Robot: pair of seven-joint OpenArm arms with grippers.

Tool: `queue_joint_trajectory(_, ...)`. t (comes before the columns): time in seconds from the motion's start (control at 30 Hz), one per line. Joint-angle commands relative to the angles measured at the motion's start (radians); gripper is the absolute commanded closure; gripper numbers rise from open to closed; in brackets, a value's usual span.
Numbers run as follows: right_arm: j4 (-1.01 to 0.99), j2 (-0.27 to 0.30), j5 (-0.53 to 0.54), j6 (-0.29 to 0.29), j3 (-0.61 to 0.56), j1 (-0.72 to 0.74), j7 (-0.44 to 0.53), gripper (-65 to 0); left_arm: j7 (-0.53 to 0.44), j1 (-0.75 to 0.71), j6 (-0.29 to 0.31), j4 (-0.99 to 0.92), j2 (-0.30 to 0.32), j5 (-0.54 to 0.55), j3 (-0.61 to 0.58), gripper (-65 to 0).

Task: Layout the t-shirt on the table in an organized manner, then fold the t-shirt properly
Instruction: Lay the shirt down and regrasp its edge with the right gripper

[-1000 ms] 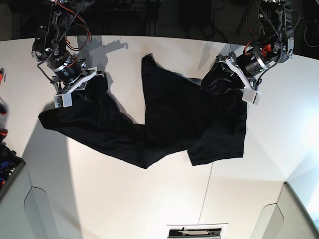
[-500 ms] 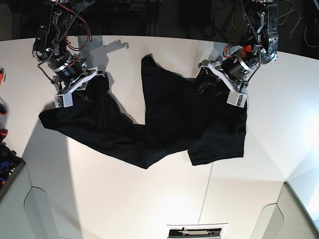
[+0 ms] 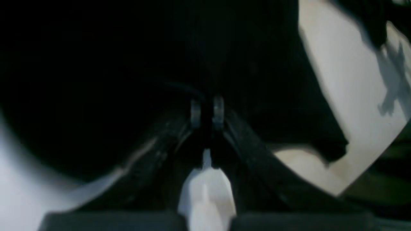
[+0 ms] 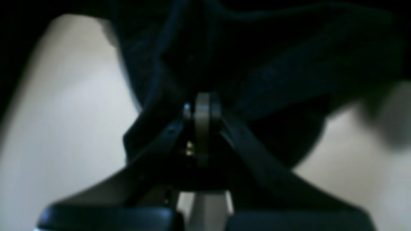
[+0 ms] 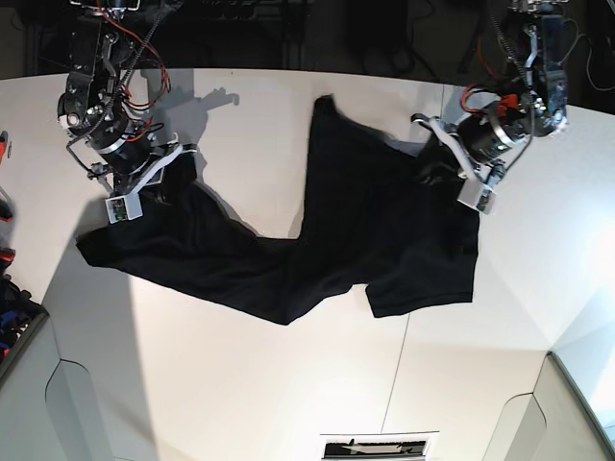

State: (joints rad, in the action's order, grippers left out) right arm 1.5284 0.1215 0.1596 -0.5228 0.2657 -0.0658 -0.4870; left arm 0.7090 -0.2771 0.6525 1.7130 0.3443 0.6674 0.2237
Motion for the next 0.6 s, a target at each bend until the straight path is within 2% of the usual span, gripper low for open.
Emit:
queue_joint_trajectory(0.0, 0.012, 0.033, 0.001, 0.015, 0.005, 0.012, 0.010, 0.0, -0.018, 0.002, 0.023, 0.036, 0.042, 0.032, 0.033, 0.0)
queue_joint_trajectory(0.13, 0.012, 0.096, 0.002, 0.048, 0.007, 0.032, 0.013, 0.0, -0.009, 0.000, 0.026, 0.043, 0.160, 0.079, 0.126, 0.0)
queue_joint_trajectory(0.27, 0.012, 0.135, 0.001, 0.056, 0.030, 0.044, 0.012, 0.0, 0.007, 0.000, 0.046, 0.043, 0.241, 0.120, 0.201, 0.0)
queue_joint_trajectory(0.43, 0.012, 0.136, 0.024, 0.056, 0.087, 0.046, 0.011, 0.0, 0.015, 0.013, 0.046, 0.043, 0.299, 0.233, 0.338, 0.0)
queue_joint_trajectory(0.57, 0.012, 0.136, 0.132, 0.055, 0.106, 0.046, -0.012, 0.0, 0.029, 0.034, 0.046, 0.043, 0.329, 0.274, 0.402, 0.0)
